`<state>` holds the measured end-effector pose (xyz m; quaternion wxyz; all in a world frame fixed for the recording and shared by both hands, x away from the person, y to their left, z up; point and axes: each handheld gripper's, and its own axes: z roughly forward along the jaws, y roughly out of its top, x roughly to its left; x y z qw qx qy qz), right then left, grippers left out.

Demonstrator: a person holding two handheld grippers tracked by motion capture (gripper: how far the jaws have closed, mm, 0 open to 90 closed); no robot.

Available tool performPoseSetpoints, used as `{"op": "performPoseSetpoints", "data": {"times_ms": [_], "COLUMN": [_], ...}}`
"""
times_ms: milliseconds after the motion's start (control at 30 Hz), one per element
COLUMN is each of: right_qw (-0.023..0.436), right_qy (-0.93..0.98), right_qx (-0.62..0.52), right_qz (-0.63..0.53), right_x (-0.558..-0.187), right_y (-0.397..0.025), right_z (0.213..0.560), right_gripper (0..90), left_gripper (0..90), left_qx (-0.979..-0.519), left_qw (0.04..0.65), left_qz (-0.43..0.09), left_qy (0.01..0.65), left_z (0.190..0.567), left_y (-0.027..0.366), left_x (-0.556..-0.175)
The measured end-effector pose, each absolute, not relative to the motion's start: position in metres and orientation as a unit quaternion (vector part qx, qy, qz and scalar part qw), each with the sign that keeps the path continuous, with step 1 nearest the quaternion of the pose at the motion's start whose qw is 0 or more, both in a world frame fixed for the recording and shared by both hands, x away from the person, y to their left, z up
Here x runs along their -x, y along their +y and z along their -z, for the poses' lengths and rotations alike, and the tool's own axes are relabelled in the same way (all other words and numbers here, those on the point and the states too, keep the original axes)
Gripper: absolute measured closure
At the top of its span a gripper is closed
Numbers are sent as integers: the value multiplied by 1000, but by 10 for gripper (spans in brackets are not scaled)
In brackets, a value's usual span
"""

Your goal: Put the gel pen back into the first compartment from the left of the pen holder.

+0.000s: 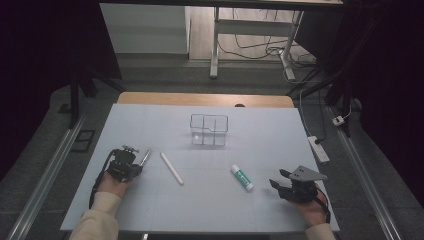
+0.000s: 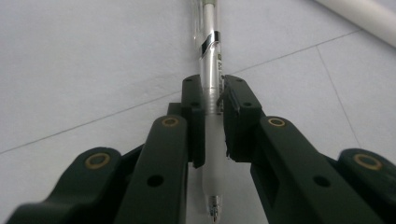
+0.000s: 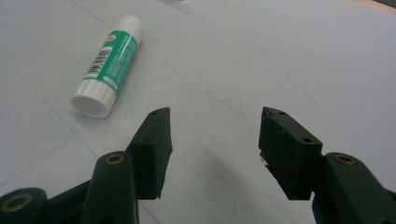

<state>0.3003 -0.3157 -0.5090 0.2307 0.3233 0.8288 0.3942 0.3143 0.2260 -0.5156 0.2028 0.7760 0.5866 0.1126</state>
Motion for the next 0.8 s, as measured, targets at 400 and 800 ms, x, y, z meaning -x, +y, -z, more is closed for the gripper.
{"op": "performPoseSetpoints", "data": {"times_ms": [400, 800], "right_qw": [235, 236], "right_qy": [826, 813], "right_qx": [-324, -338], "right_qz": [-396, -412], "right_x": [-300, -300], "right_y": [-316, -318], "right_z": [508, 504], "right_gripper": [433, 433], "left_gripper": [798, 797], "left_qx": [-772, -776], "left_qw": [272, 345], "left_qz": [-115, -121], "left_qy": [563, 513], "left_z": [501, 470], "left_y": [231, 218], "left_x": [-313, -314]}}
